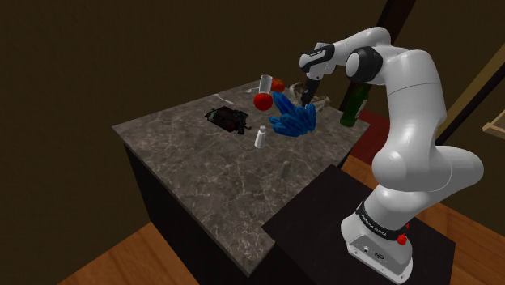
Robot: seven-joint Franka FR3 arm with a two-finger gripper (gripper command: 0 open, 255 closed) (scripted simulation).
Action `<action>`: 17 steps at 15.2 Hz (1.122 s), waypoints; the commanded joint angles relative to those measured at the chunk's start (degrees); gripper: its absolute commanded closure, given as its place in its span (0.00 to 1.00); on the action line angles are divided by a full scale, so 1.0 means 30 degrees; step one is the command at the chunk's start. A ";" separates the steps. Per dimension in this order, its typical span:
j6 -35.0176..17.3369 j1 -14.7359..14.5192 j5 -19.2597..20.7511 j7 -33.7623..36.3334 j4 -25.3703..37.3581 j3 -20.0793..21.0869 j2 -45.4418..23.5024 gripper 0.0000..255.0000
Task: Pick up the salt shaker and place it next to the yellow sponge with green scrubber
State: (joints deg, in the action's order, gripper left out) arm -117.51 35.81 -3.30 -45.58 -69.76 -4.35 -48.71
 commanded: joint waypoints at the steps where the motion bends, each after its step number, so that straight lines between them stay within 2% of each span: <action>1: -0.0001 0.0000 0.0000 0.0000 -0.0001 0.0000 0.0001 0.00; 5: -0.0001 0.0000 0.0000 0.0000 -0.0001 0.0000 0.0001 0.00; 9: 0.1768 -0.0012 0.0064 0.0041 0.0799 -0.0048 0.0972 0.00; 17: 0.1768 -0.0012 0.0064 0.0041 0.0799 -0.0048 0.0972 0.00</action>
